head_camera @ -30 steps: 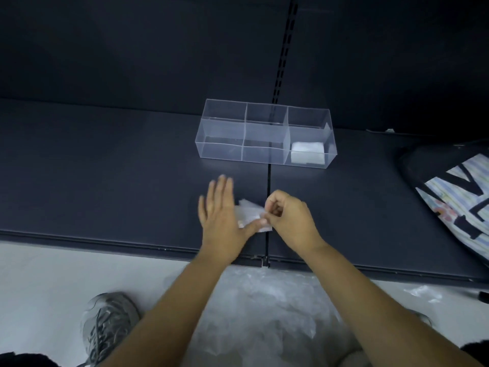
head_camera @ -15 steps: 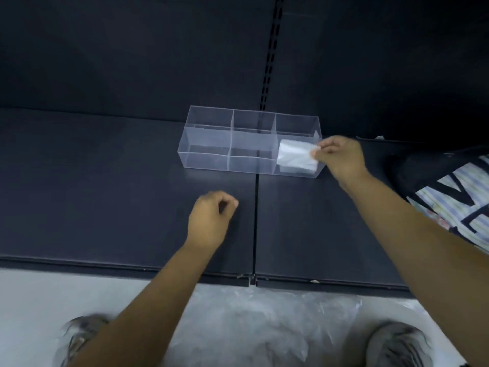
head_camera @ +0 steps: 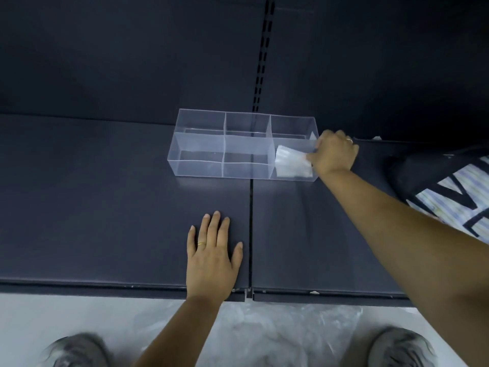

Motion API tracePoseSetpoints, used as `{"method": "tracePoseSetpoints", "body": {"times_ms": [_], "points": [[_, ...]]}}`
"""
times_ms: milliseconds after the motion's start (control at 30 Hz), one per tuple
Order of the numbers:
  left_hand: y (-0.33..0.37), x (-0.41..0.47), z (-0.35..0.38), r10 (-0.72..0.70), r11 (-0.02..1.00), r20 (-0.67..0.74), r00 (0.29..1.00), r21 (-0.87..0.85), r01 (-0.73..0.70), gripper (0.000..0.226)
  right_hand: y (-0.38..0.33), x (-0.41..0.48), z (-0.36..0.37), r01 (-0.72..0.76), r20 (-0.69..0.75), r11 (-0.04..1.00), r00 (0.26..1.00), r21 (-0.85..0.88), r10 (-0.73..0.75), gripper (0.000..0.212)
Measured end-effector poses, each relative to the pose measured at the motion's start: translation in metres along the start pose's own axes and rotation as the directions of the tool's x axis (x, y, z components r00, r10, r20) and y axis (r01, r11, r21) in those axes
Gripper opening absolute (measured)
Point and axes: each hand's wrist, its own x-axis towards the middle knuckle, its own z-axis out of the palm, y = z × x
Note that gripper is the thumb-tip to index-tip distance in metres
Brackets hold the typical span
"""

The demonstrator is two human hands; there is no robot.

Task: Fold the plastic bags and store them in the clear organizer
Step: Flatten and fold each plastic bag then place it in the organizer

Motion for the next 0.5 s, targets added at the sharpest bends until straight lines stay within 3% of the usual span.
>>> {"method": "tracePoseSetpoints", "body": {"times_ms": [100,200,300,367,400,433,500], "points": [[0.000,0.001,0.002,0.011,1.000,0.010,1.000,0.010,-0.011,0.066,0.006,-0.015,-0.018,0.012,-0.068,0.969,0.998,0.247,0.005,0.025],[-0.001,0.002,0.004,0.014,0.999,0.031,0.999,0.039,-0.016,0.067,0.015,-0.070,-0.032,0.106,-0.179,0.873,0.984,0.476,-0.021,0.019],[0.000,0.003,0.006,0.015,0.998,0.054,0.998,0.053,-0.018,0.069,0.025,-0.180,-0.022,0.281,-0.211,0.791,0.958,0.543,-0.196,0.026],[-0.001,0.003,0.005,0.028,0.998,0.075,0.997,0.054,-0.032,0.070,0.040,-0.261,-0.003,0.354,-0.045,0.793,0.922,0.496,-0.384,0.031],[-0.003,0.000,0.004,0.040,0.997,0.089,0.995,0.065,-0.046,0.070,0.051,-0.295,0.010,0.370,0.106,0.815,0.883,0.445,-0.458,0.030],[-0.006,-0.003,0.004,0.052,0.995,0.104,0.993,0.076,-0.060,0.071,0.065,-0.322,0.023,0.375,0.299,0.853,0.820,0.363,-0.488,0.031],[-0.015,-0.017,0.004,0.072,0.992,0.124,0.990,0.090,-0.084,0.072,0.095,-0.357,0.046,0.379,0.611,0.913,0.690,0.152,-0.389,0.064]]}}
